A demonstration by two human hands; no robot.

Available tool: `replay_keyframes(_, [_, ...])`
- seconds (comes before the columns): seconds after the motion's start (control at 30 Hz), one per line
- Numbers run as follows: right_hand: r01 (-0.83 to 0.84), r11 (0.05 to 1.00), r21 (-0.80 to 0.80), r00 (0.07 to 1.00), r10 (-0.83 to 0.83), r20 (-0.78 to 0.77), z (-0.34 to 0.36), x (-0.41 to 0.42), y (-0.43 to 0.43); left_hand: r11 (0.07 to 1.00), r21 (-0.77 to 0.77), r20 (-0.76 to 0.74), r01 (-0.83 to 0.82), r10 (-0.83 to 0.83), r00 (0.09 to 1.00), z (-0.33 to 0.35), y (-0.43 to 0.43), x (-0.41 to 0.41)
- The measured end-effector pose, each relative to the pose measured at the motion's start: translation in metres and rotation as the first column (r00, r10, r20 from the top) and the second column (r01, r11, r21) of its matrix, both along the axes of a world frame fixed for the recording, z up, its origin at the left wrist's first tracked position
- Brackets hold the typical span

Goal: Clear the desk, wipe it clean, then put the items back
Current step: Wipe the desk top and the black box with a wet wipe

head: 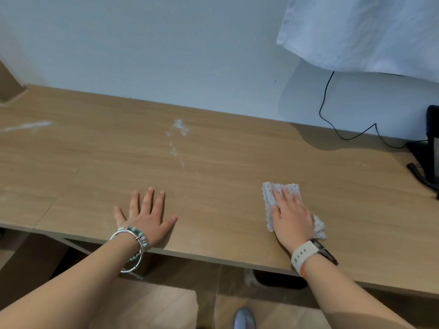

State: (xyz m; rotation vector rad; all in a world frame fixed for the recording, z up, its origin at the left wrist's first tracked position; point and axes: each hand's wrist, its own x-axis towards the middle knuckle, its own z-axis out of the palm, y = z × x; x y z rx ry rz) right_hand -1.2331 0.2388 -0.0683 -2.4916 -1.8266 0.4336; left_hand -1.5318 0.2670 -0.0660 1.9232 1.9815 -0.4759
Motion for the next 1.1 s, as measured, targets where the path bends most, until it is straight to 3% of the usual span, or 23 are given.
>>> replay_keyframes(0.07, [-0.020,1.000,0.003,1.000,0.020,-0.002,0.004,-0.025,-0.007,1.000,0.003,0.002,-0.002,0.002,1.000,0.000,-0.001,-0.001])
replay_keyframes(0.17, [-0.392,0.890,0.233,0.916,0.401,0.011,0.005,-0.101,-0.035,1.000,0.009,0.003,-0.005,0.005,1.000,-0.001,-0.001,0.000])
replay_keyframes(0.2, [-0.515,0.836,0.187,0.846,0.531,-0.044,0.008,-0.121,-0.044,1.000,0.008,0.003,-0.007,0.007,1.000,-0.001,-0.001,0.000])
replay_keyframes(0.27, [-0.627,0.777,0.046,0.765,0.626,-0.148,0.008,-0.131,-0.048,1.000,0.013,0.005,-0.007,0.007,1.000,-0.001,-0.002,0.000])
replay_keyframes(0.33, [-0.607,0.785,0.127,0.791,0.612,-0.003,0.004,-0.103,-0.039,1.000,0.023,0.013,-0.006,0.006,1.000,-0.001,-0.001,-0.001])
replay_keyframes(0.4, [-0.328,0.921,0.208,0.944,0.313,0.101,0.003,-0.061,-0.030,1.000,0.023,0.018,0.001,-0.001,1.000,-0.001,0.000,-0.001])
replay_keyframes(0.43, [-0.191,0.971,0.142,0.981,0.182,0.070,0.005,-0.042,-0.024,1.000,0.020,0.019,0.002,-0.002,1.000,-0.001,0.000,-0.001])
replay_keyframes(0.5, [-0.070,0.996,0.059,0.998,0.069,0.011,-0.002,-0.030,-0.019,1.000,0.015,0.020,0.001,-0.002,1.000,-0.001,-0.001,-0.001])
replay_keyframes(0.53, [-0.069,0.994,0.090,0.998,0.069,-0.001,-0.006,-0.041,-0.019,1.000,0.016,0.023,0.000,-0.001,1.000,-0.001,-0.001,-0.001])
replay_keyframes(0.6, [-0.253,0.957,0.145,0.967,0.251,0.032,-0.007,-0.082,-0.030,1.000,0.016,0.030,-0.006,0.005,1.000,-0.001,-0.001,-0.001])
replay_keyframes(0.67, [-0.540,0.837,0.088,0.835,0.546,-0.069,-0.008,-0.123,-0.047,1.000,0.013,0.037,-0.009,0.009,0.999,0.001,-0.001,-0.001])
replay_keyframes(0.73, [-0.632,0.774,0.041,0.759,0.628,-0.172,0.003,-0.130,-0.049,1.000,0.011,0.048,-0.011,0.010,0.999,0.002,-0.001,-0.001])
replay_keyframes(0.8, [-0.616,0.779,0.119,0.785,0.620,0.008,0.002,-0.106,-0.039,1.000,0.014,0.054,-0.004,0.003,0.999,0.002,-0.001,-0.002])
replay_keyframes(0.83, [-0.510,0.844,0.168,0.860,0.503,0.085,0.002,-0.088,-0.036,1.000,0.012,0.055,0.001,-0.002,0.999,0.002,-0.001,-0.003])
replay_keyframes(0.9, [-0.199,0.974,0.112,0.977,0.188,0.100,0.001,-0.052,-0.028,1.000,0.004,0.055,0.007,-0.007,0.998,0.001,-0.001,-0.004])
replay_keyframes(0.97, [-0.015,1.000,-0.007,1.000,0.015,0.009,-0.005,-0.043,-0.031,1.000,-0.006,0.060,0.003,-0.003,0.998,0.001,0.000,-0.005])
replay_keyframes(1.0, [-0.025,1.000,0.000,1.000,0.025,0.010,-0.005,-0.055,-0.034,1.000,-0.012,0.062,0.003,-0.002,0.998,0.002,0.001,-0.005])
replay_keyframes(1.1, [-0.334,0.940,0.067,0.942,0.335,-0.005,-0.002,-0.118,-0.051,1.000,-0.023,0.069,0.001,0.001,0.998,0.002,0.001,-0.004])
